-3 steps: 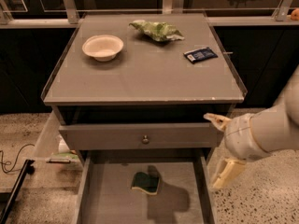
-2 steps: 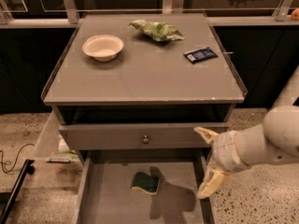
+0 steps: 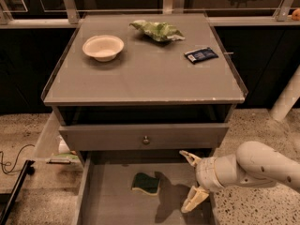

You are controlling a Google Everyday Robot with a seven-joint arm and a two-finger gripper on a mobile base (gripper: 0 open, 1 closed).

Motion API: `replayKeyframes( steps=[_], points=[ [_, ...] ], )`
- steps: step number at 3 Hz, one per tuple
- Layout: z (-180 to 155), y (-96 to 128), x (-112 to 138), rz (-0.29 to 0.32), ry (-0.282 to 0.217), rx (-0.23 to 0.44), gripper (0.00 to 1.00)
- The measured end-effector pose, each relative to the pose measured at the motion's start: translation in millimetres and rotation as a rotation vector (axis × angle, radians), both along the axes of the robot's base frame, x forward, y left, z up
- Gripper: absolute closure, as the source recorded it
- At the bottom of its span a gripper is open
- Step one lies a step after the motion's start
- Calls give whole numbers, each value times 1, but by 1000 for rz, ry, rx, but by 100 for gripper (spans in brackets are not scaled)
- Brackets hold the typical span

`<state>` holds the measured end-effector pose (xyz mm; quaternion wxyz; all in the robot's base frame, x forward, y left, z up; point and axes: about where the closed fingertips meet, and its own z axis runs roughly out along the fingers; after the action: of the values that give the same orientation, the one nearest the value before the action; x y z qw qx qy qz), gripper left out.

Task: Pick sponge from middle drawer and place on counter

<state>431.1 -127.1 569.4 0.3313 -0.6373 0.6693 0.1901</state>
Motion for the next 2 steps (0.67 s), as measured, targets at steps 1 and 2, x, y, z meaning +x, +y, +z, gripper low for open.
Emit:
replayKeyframes(
  steps=[1, 2],
  points=[
    [0, 0, 0, 0, 0, 0, 0],
    [-23, 18, 6, 3, 31, 29, 0]
  ],
)
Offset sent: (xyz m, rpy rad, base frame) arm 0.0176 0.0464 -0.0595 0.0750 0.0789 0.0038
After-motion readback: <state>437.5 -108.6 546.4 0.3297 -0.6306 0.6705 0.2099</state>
